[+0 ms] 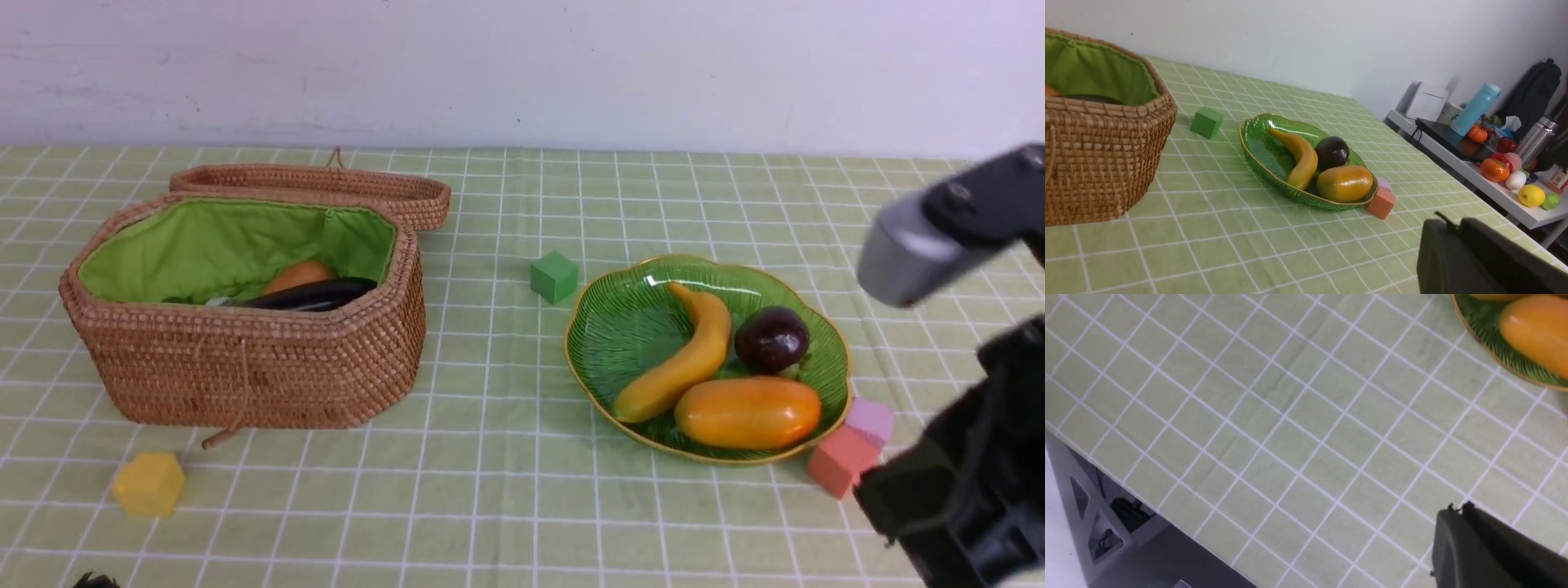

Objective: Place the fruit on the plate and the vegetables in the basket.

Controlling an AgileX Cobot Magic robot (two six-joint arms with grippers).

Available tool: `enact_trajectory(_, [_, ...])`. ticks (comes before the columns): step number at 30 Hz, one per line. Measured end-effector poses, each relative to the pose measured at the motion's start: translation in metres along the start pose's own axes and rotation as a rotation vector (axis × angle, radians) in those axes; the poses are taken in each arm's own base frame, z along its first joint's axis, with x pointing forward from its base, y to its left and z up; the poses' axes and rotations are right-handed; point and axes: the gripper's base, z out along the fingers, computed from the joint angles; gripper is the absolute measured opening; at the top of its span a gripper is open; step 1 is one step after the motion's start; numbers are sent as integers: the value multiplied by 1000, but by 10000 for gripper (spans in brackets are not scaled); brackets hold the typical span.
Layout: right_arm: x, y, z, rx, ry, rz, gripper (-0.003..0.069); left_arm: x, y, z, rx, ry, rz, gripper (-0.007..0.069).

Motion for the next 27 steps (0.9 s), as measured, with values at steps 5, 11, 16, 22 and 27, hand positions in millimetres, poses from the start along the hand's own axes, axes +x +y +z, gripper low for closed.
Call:
enact_trajectory(5, [28, -5, -1, 3, 21, 29, 18, 4, 2, 1, -6, 11, 0, 50])
enact_trajectory(11, [34, -6, -4, 9, 59, 31, 23, 4, 2, 1, -6, 12, 1, 56])
enact_trajectory(16, [35, -6, -3, 10, 65, 31, 25, 4, 2, 1, -5, 11, 1, 59])
enact_trajectory(22, [50, -34, -26, 98, -172, 92, 10, 4, 2, 1, -6, 12, 0, 66])
enact_trajectory(27, [105, -57, -22, 276, -573, 177, -14, 4, 2, 1, -6, 12, 0, 69])
